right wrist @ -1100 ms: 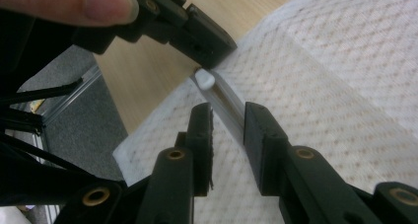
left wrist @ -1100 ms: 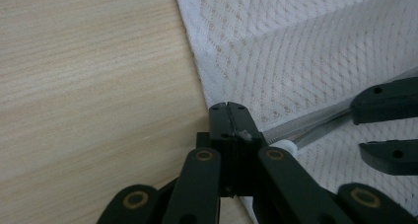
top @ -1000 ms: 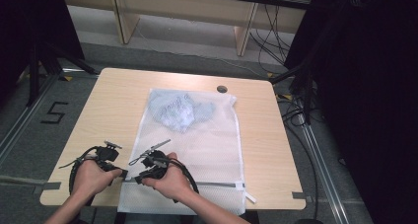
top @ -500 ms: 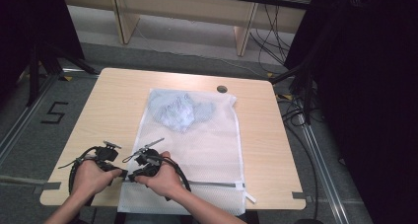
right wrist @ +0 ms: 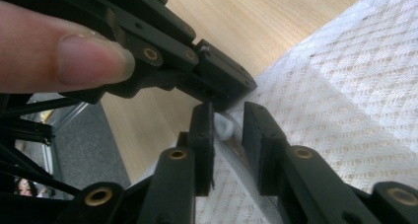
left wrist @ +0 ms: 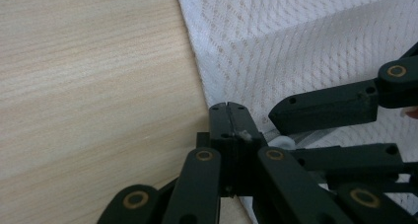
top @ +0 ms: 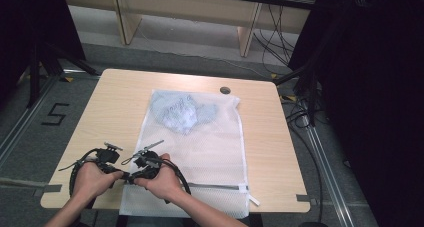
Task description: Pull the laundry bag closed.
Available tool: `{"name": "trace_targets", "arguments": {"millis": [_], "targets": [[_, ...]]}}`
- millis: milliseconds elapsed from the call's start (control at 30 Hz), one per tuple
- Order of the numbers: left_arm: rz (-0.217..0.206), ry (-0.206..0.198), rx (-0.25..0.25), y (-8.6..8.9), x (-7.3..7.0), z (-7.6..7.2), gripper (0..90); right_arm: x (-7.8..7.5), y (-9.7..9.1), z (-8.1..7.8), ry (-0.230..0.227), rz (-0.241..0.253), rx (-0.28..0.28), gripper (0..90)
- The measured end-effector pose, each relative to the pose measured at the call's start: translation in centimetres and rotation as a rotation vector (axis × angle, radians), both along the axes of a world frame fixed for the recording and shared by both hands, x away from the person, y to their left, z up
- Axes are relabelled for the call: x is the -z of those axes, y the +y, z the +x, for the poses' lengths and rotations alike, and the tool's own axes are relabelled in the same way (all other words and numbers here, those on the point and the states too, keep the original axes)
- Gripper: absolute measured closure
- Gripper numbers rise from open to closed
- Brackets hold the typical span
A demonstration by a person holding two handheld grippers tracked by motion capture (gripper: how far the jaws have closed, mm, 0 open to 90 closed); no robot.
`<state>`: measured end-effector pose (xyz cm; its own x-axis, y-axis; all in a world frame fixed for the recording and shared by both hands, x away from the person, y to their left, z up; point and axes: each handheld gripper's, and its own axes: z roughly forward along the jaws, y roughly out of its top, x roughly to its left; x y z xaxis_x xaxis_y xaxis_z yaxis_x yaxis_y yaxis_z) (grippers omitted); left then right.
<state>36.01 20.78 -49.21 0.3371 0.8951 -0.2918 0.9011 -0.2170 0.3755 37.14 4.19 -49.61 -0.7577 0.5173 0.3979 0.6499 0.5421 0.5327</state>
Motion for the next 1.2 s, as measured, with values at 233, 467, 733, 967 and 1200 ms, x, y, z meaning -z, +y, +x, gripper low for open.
{"name": "trace_targets", "arguments": {"millis": [233,467,733,967,1200], "targets": [[-0.005,0.003,-0.004,0.04,0.01,0.0,89.7,-0.14,0.14,-0.14,-0.013,-0.009,-0.015,81.3],[-0.005,0.003,-0.004,0.06,0.02,0.01,89.8,-0.19,0.16,-0.04,-0.007,-0.002,-0.007,78.6],[-0.007,0.004,-0.004,0.1,0.03,0.01,89.8,-0.38,0.59,-0.51,-0.012,-0.005,-0.023,82.8],[-0.007,0.002,-0.004,0.07,0.04,-0.01,89.8,-0.15,0.74,-0.4,0.003,-0.019,-0.03,85.6],[0.014,-0.025,0.037,-0.1,0.05,-0.24,89.8,-0.03,0.43,-0.53,0.03,-0.022,-0.014,86.8]]}}
